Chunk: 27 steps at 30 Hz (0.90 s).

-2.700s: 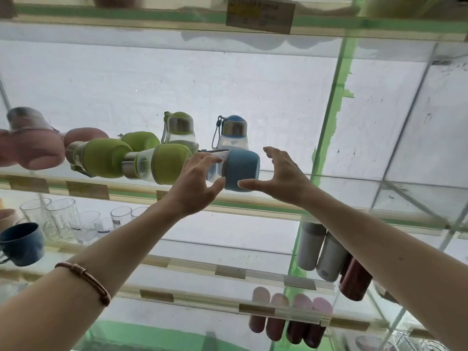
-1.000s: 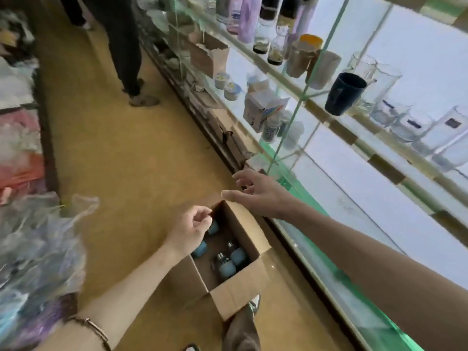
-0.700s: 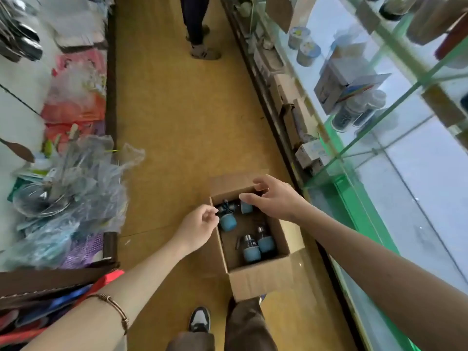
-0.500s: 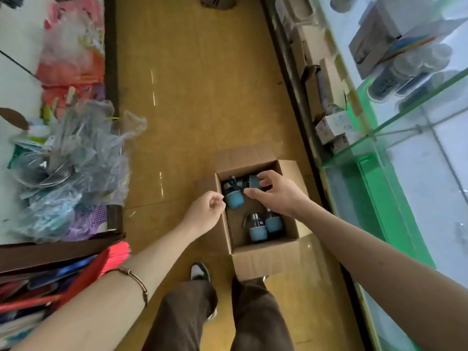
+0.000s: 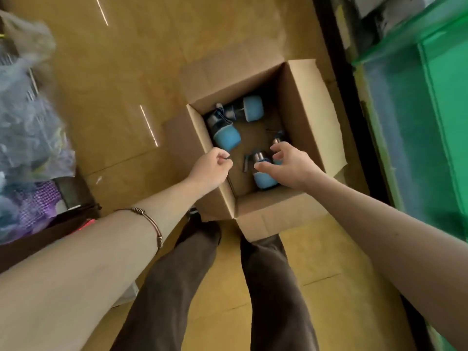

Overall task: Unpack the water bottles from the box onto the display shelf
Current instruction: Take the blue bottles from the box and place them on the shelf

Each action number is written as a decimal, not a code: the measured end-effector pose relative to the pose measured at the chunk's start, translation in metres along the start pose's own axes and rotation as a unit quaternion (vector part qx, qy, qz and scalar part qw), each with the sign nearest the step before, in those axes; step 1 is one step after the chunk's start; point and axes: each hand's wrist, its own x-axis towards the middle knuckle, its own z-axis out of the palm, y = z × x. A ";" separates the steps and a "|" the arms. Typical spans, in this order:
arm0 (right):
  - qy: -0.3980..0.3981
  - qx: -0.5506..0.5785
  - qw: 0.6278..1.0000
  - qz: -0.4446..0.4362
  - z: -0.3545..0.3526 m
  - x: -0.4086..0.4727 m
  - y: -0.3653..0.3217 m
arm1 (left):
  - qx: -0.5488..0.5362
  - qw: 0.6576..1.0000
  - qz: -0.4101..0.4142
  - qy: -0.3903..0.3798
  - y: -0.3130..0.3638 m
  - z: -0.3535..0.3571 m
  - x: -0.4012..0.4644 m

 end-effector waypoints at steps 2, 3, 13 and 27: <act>0.000 0.007 1.000 0.012 0.011 0.027 0.015 | -0.010 1.000 -0.018 -0.006 -0.012 0.017 0.025; -0.002 0.010 1.000 0.019 0.017 0.042 0.024 | -0.013 0.999 -0.029 -0.008 -0.019 0.028 0.038; -0.028 -0.040 0.997 0.056 0.065 0.181 0.103 | -0.007 0.994 -0.104 -0.037 -0.090 0.141 0.134; -0.004 -0.164 0.984 0.071 0.139 0.292 0.136 | -0.068 0.989 -0.124 0.046 -0.128 0.201 0.165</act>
